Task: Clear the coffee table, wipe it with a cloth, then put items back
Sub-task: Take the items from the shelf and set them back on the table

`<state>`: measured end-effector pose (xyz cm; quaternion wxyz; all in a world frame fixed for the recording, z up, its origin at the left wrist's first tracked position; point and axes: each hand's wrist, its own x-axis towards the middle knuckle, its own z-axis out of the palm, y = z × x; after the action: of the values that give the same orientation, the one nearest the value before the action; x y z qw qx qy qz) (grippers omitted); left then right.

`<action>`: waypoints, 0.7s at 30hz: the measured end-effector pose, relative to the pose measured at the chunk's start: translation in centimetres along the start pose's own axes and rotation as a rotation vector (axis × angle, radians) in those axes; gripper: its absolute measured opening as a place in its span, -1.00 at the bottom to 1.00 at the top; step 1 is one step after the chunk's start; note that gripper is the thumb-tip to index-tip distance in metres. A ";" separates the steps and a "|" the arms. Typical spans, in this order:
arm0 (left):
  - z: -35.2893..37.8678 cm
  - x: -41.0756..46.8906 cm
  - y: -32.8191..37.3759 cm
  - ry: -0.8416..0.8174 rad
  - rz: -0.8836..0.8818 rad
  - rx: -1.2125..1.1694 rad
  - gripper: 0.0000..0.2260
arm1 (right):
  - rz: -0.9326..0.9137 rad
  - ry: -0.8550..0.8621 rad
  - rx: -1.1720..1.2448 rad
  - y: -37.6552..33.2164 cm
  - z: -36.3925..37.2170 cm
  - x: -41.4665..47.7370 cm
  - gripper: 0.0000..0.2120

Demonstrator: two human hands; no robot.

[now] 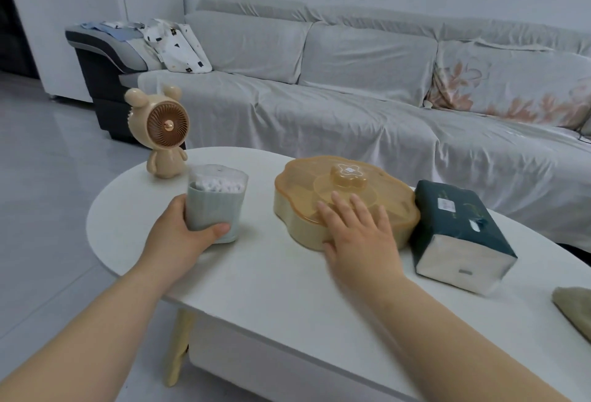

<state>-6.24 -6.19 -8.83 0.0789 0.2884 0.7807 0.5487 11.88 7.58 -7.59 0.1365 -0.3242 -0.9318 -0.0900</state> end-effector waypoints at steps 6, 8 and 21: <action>-0.7 0.7 -0.2 -0.003 0.017 0.018 -0.63 | -0.309 0.244 0.101 -4.8 -0.1 -0.6 -0.51; -2.0 1.6 -0.3 0.058 0.018 0.023 -0.64 | -0.374 0.156 0.257 -5.6 0.4 -0.6 -0.59; -4.9 7.9 -3.4 0.303 -0.130 0.185 -0.45 | -0.263 0.068 0.405 -5.6 0.8 -0.7 -0.81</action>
<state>-16.15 -6.72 -8.49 -0.0310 0.1577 0.8477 0.5055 8.73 3.03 -8.98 0.2174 -0.1631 -0.9598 0.0707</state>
